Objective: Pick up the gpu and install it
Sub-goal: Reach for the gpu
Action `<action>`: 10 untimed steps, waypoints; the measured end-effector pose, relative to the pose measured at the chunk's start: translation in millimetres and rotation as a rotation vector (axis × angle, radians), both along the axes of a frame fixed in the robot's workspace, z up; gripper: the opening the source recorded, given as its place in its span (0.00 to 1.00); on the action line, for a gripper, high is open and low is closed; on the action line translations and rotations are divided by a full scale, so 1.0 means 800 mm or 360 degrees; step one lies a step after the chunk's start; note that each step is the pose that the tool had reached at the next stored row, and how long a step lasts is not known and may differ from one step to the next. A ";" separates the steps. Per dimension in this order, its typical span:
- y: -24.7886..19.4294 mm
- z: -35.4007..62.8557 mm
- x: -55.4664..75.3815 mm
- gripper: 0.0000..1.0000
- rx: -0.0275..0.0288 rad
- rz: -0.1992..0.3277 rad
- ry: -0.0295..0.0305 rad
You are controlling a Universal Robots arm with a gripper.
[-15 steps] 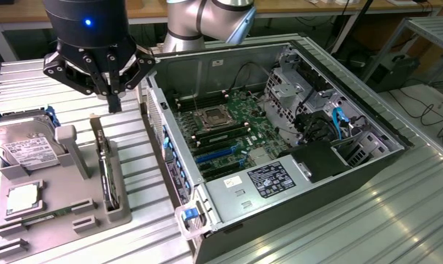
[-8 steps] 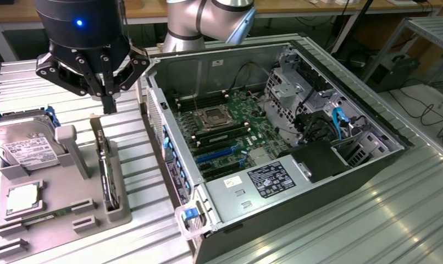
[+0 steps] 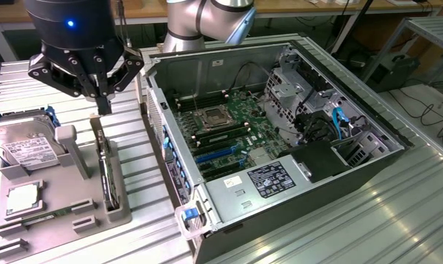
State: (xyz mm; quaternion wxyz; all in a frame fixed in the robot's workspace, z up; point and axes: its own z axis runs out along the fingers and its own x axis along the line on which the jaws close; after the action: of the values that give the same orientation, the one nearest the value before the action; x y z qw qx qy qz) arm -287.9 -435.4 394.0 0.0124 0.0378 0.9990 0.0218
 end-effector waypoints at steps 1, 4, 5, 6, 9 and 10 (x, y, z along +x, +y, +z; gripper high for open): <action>0.0000 0.000 -0.001 0.11 0.00000 0.0000 0.00000; 0.0000 0.000 -0.003 0.11 0.00000 0.0000 0.00001; 0.0000 0.000 -0.004 0.11 0.00000 0.0000 0.00000; 0.0000 0.000 -0.005 0.11 0.00000 0.0000 -0.00001; 0.0000 0.000 -0.011 0.11 0.00000 0.0000 0.00000; -0.0001 0.000 -0.013 0.11 -0.00001 0.0000 0.00000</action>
State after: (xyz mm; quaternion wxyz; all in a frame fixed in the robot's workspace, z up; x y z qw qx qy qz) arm -298.3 -435.5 393.7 0.0124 0.0378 0.9990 0.0217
